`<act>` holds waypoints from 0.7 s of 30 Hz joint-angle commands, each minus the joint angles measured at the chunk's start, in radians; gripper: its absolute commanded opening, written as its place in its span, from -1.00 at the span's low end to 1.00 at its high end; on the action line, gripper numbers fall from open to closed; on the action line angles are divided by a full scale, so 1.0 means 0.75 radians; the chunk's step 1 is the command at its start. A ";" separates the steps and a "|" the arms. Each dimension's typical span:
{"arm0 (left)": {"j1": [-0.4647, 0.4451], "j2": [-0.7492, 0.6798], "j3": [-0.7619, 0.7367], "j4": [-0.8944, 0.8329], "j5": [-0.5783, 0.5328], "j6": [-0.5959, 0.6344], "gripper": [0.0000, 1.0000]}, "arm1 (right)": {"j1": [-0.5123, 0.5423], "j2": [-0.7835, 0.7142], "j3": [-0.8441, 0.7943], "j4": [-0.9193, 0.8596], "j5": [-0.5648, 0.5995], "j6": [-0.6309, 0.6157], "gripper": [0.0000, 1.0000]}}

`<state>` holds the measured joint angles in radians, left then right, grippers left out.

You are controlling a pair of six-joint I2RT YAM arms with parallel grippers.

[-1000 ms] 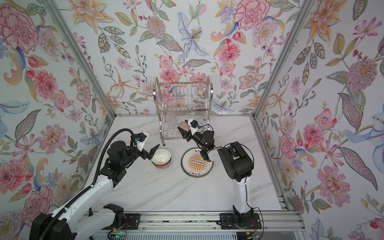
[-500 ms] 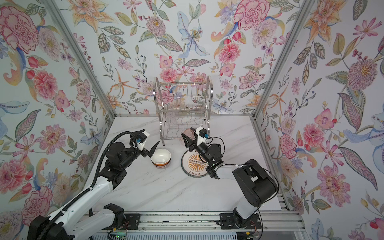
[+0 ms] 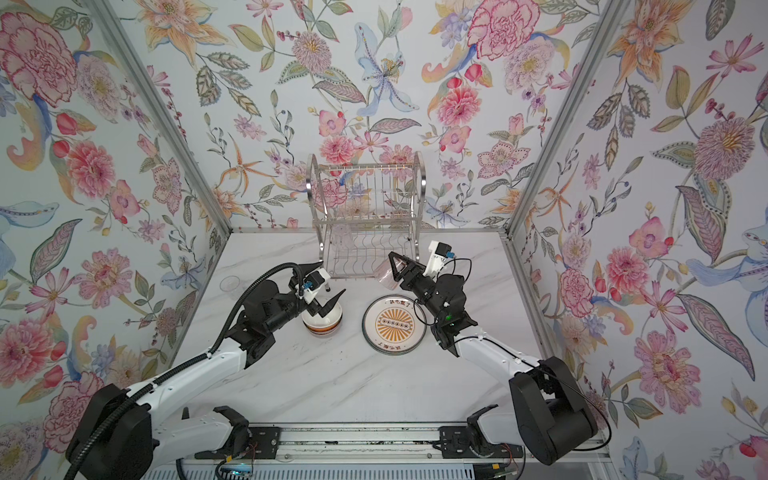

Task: Unload the mixed dishes from the dish rack
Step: 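Bring the pink glass toward the left gripper while the left gripper reaches to it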

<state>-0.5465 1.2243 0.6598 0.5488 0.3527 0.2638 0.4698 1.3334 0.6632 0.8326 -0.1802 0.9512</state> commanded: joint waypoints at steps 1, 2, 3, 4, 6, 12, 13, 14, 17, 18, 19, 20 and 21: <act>-0.055 0.077 0.077 0.098 0.088 -0.039 0.90 | 0.013 -0.059 -0.044 -0.010 -0.027 0.268 -1.00; -0.066 0.105 0.094 0.101 0.097 -0.041 0.90 | 0.021 -0.075 -0.060 -0.013 0.001 0.284 -1.00; -0.079 0.131 0.106 0.110 0.107 -0.041 0.90 | 0.025 -0.093 -0.075 -0.019 0.034 0.298 -1.00; -0.090 0.150 0.117 0.121 0.111 -0.037 0.90 | 0.026 -0.104 -0.085 -0.025 0.051 0.307 -1.00; -0.107 0.194 0.134 0.164 0.117 -0.044 0.88 | 0.024 -0.131 -0.091 -0.054 0.055 0.315 -1.00; -0.144 0.337 0.218 0.290 0.186 -0.113 0.69 | 0.016 -0.166 -0.103 -0.073 0.057 0.329 -1.00; -0.154 0.357 0.233 0.293 0.188 -0.116 0.64 | 0.011 -0.161 -0.101 -0.073 0.053 0.331 -1.00; -0.163 0.378 0.245 0.300 0.190 -0.122 0.59 | 0.008 -0.159 -0.101 -0.069 0.045 0.334 -1.00; -0.186 0.427 0.270 0.342 0.214 -0.158 0.55 | 0.006 -0.142 -0.107 -0.028 0.040 0.352 -1.00; -0.193 0.439 0.279 0.357 0.218 -0.173 0.54 | 0.006 -0.135 -0.108 -0.017 0.040 0.358 -1.00; -0.201 0.440 0.287 0.364 0.219 -0.174 0.54 | 0.006 -0.129 -0.106 -0.016 0.033 0.359 -1.00; -0.215 0.491 0.299 0.368 0.219 -0.174 0.53 | 0.004 -0.121 -0.101 -0.016 0.022 0.360 -1.00; -0.228 0.508 0.310 0.374 0.211 -0.174 0.50 | 0.006 -0.116 -0.099 -0.012 0.014 0.355 -1.00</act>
<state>-0.6903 1.5635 0.8497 0.7712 0.4870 0.1627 0.4808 1.2327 0.5964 0.7822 -0.1501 1.2018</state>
